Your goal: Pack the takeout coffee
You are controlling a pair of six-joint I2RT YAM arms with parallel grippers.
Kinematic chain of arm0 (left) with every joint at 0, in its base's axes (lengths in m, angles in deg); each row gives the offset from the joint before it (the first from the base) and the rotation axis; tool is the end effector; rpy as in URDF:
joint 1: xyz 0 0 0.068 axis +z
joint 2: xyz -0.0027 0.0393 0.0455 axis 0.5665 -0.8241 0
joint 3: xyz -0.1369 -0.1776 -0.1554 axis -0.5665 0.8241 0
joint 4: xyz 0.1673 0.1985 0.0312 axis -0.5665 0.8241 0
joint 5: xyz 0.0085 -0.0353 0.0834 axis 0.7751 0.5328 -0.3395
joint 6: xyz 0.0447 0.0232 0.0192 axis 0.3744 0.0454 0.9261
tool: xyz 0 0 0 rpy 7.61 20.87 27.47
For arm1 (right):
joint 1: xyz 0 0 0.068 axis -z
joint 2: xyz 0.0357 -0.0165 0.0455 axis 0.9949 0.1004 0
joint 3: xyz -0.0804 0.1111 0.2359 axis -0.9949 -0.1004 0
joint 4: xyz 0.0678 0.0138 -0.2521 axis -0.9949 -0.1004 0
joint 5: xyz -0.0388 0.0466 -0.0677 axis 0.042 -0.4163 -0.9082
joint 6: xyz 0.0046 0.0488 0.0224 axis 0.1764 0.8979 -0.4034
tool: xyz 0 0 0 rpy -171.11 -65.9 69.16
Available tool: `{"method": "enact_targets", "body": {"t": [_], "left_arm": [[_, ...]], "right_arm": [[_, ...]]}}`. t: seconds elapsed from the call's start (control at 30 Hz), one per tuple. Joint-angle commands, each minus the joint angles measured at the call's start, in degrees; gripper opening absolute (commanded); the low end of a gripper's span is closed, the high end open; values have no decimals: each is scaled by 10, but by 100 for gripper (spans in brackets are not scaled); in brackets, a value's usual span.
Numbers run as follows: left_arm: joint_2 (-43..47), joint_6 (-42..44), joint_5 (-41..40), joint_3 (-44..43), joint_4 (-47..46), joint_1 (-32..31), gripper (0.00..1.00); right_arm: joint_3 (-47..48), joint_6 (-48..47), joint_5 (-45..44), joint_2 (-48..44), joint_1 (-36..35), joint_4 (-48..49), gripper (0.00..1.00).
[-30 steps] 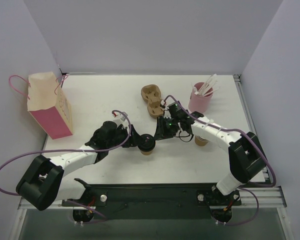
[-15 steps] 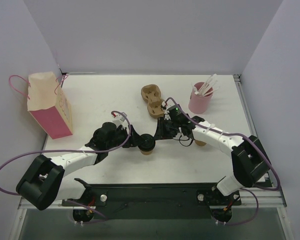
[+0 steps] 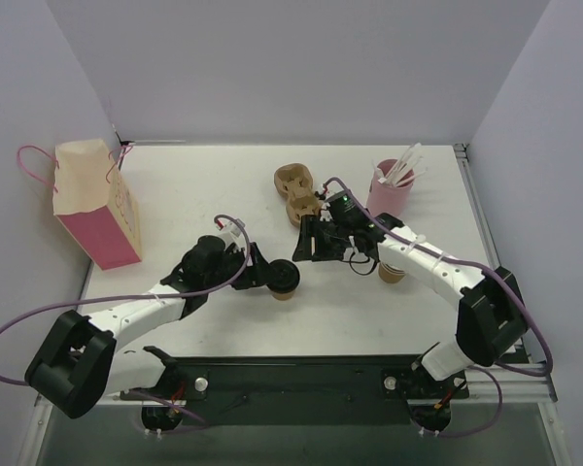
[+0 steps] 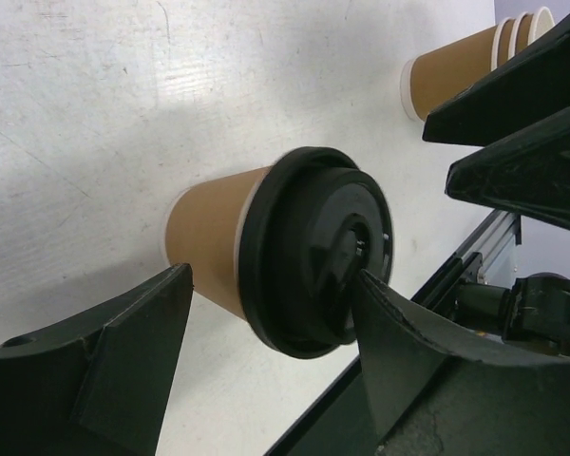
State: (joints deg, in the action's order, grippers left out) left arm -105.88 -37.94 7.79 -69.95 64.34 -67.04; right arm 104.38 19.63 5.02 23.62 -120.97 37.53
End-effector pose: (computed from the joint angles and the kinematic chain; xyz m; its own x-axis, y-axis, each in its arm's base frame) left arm 0.1993 -0.1400 0.1856 -0.8176 -0.2714 -0.5078 0.2264 0.6593 -0.7170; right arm 0.2645 0.2129 0.2653 -0.8137 -0.0126 -0.5812 -0.4299 0.6860 0.5870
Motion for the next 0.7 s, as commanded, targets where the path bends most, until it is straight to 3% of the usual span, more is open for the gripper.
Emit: {"method": "enact_targets", "body": {"t": [0.0, 0.23, 0.4, 0.67], "left_arm": [[22, 2, 25, -63, 47, 2, 79], [28, 51, 21, -146, 119, 16, 80], [42, 89, -47, -163, 207, 19, 79], [25, 93, -45, -121, 178, 28, 70]], "right_arm": [[-8, 24, -9, -34, -6, -1, 57], [-16, 22, 25, -12, -20, 31, 63], [-1, 15, 24, 22, -29, 32, 63], [0, 4, 31, 58, -30, 40, 54]]}}
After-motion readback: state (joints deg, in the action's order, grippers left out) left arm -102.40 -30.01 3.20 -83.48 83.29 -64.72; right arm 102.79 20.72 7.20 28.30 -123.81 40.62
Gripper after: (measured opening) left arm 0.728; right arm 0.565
